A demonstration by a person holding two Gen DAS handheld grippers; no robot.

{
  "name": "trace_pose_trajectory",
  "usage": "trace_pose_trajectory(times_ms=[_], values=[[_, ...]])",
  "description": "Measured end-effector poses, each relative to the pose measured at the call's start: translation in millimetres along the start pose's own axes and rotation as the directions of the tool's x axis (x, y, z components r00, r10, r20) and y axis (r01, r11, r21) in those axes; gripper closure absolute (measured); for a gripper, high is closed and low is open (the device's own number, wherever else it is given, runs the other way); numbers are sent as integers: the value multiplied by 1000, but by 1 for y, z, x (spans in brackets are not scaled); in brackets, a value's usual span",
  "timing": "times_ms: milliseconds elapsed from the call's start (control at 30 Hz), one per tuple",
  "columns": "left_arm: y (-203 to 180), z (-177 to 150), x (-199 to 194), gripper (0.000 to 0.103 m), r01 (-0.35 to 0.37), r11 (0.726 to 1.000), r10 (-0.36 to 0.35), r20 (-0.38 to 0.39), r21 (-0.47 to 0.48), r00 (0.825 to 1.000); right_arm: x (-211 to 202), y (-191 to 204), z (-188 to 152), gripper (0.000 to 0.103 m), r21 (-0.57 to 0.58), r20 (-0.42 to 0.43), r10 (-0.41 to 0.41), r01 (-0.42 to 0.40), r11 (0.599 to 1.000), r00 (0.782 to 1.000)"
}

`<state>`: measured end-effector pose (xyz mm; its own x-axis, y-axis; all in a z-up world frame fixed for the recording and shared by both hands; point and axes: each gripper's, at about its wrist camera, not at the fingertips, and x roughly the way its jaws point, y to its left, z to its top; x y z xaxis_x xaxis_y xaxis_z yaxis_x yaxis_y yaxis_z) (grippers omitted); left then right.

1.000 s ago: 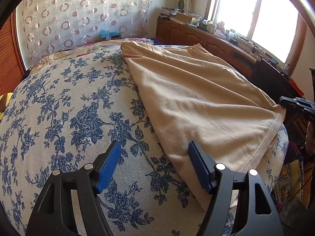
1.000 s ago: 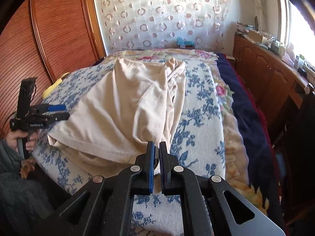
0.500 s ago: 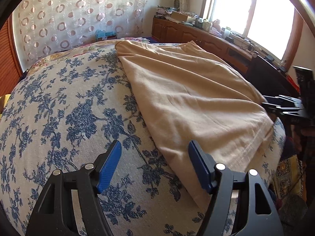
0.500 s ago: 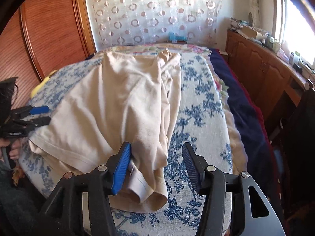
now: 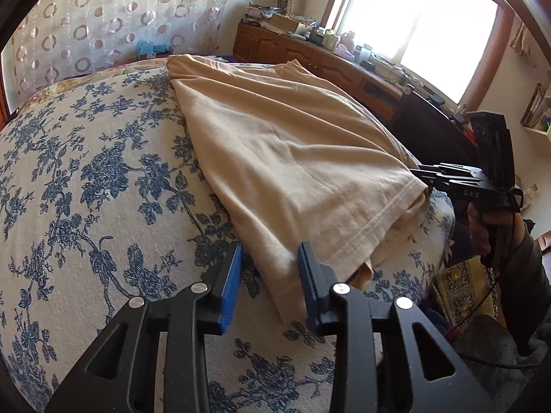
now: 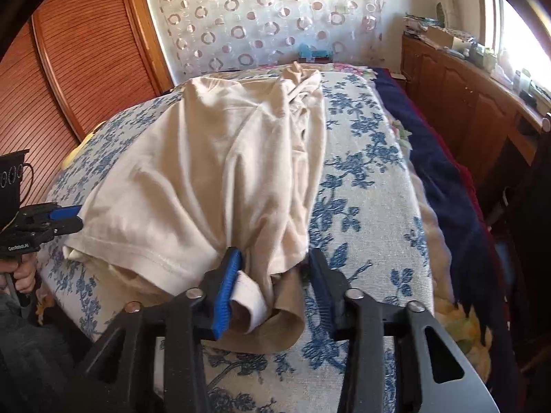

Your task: Fold small clothes

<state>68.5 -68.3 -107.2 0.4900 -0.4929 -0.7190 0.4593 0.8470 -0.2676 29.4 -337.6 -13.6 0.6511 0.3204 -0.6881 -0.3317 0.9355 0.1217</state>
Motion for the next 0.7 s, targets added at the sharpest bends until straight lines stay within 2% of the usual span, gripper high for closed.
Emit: trace_pose_trajectory(times_ms=[67, 100, 233, 333, 467, 567, 700], values=[[-3, -1, 0, 70, 13, 1000, -13, -9, 9, 1000, 0, 3, -1, 82, -20, -3, 19, -19, 1000, 1000], [-4, 0, 1, 73, 18, 1000, -17, -14, 13, 1000, 0, 4, -1, 92, -26, -4, 38, -38, 999, 999], [-7, 4, 1, 92, 58, 998, -57, -25, 29, 998, -3, -1, 4, 94, -4, 32, 78, -78, 997, 996], [-9, 17, -10, 94, 83, 996, -84, 12, 39, 996, -14, -4, 13, 95, -7, 100, 105, -105, 994, 989], [-3, 58, -30, 94, 89, 996, -91, 122, 22, 988, -32, -15, 42, 96, 2, 193, 144, -147, 989, 971], [11, 91, -35, 94, 67, 998, -67, 189, 7, 980, -38, -22, 69, 96, -8, 257, 148, -151, 988, 955], [37, 136, -21, 94, 29, 999, -23, 217, -27, 976, -27, -27, 110, 96, -23, 292, 139, -138, 990, 946]])
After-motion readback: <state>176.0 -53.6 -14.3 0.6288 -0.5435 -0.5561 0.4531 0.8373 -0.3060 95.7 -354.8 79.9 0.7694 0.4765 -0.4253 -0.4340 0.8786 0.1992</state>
